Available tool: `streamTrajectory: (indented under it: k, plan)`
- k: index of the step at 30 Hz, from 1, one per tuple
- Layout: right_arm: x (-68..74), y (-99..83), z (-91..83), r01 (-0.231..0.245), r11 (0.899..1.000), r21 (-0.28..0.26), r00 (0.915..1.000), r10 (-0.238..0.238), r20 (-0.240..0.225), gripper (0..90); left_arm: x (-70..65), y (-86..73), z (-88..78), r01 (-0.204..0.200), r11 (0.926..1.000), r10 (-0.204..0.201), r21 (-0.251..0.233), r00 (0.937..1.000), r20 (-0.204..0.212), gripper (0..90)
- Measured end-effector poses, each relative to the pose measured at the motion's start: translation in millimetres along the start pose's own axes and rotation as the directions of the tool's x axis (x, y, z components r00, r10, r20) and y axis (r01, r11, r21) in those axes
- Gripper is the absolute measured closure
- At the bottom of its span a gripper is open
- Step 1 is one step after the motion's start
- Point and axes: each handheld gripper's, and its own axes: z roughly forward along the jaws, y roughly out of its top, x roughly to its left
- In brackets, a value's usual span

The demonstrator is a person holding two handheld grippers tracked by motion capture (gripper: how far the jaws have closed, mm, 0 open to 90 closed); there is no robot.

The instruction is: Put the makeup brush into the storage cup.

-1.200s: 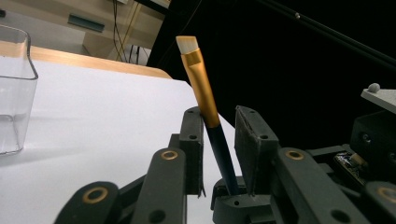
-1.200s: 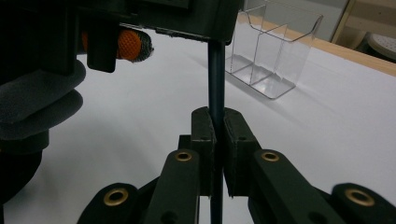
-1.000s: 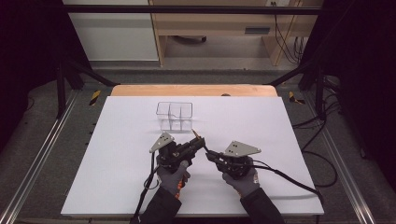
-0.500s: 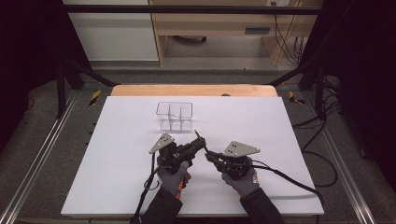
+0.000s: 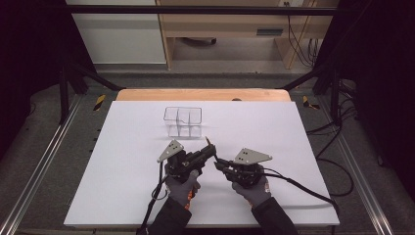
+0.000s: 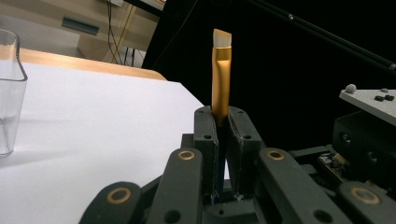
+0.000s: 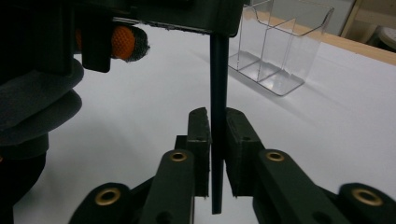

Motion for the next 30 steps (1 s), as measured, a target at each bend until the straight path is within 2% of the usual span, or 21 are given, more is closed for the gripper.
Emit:
streamTrajectory:
  k: [4, 7, 14, 24, 30]
  plan:
    - [0.2, 0.7, -0.7, -0.009, 1.0, -0.017, 0.9999, 0.008, -0.015, 59.4, 1.2, 2.5, -2.6, -0.011, 0.9999, 0.011, -0.002, 0.9999, -0.009, 82.6]
    - [-0.5, 1.8, -2.3, -0.011, 1.0, -0.021, 0.9999, 0.011, 0.0, 48.1, 2.4, 5.2, -5.7, -0.026, 0.9996, 0.026, -0.004, 0.9994, -0.022, 82.6]
    - [-1.8, 3.9, -6.7, -0.015, 1.0, -0.019, 0.9983, 0.016, 0.056, 31.2, 7.1, 14.7, -17.9, -0.049, 0.9987, 0.048, -0.011, 0.9977, -0.047, 82.6]
    - [-9.6, 5.6, -16.7, -0.041, 0.999, -0.036, 0.9916, 0.045, 0.121, 18.9, 14.0, 24.3, -32.2, -0.09, 0.9959, 0.09, 0.005, 0.9927, -0.08, 82.6]
    - [-12.9, 5.8, -21.9, -0.053, 0.998, -0.038, 0.9889, 0.058, 0.137, 18.0, 18.1, 30.4, -41.0, -0.112, 0.9936, 0.113, 0.014, 0.9887, -0.098, 82.5]
